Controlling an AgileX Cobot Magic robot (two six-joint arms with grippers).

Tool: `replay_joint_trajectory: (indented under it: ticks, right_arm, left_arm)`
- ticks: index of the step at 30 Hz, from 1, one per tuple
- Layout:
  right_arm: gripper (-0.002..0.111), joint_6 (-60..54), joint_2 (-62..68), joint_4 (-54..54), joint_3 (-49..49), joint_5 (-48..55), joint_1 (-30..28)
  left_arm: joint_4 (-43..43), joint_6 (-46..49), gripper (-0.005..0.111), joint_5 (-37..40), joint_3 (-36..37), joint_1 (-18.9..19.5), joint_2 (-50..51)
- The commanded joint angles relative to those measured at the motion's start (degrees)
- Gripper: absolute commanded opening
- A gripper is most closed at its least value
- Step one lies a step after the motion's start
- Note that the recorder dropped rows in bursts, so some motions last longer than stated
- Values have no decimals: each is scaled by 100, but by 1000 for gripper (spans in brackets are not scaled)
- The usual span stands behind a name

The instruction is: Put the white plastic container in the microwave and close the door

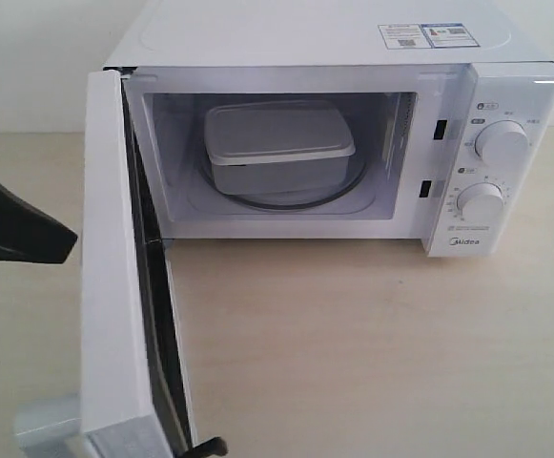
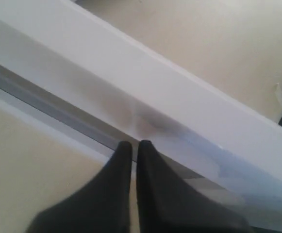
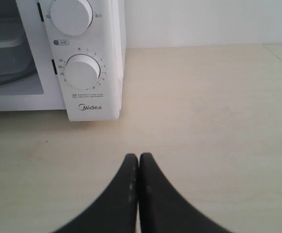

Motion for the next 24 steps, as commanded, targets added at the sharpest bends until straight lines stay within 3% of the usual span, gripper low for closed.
replay_joint_trajectory:
  ticks: [1,8,14,17,24]
  right_arm:
    - [0,1,-31,-7,0,-112,-44]
    - [0,1,-31,-7,0,-175,-44]
    - [0,1,-31,-7,0,-175,-44]
    - [0,1,-31,-7,0,-175,-44]
    - [0,1,-31,-7,0,-175,-44]
  left_arm:
    - [-6,-88,4,-372,34,-477,178]
    - [-72,-132,4,-1319,34,-1242,566]
    - [-731,192,4,-2534,-67,-1818,961]
    - [-757,192,4,-2755,-327,-2012,1201]
    - [-708,242,4,-2696,-543,-2032,1170]
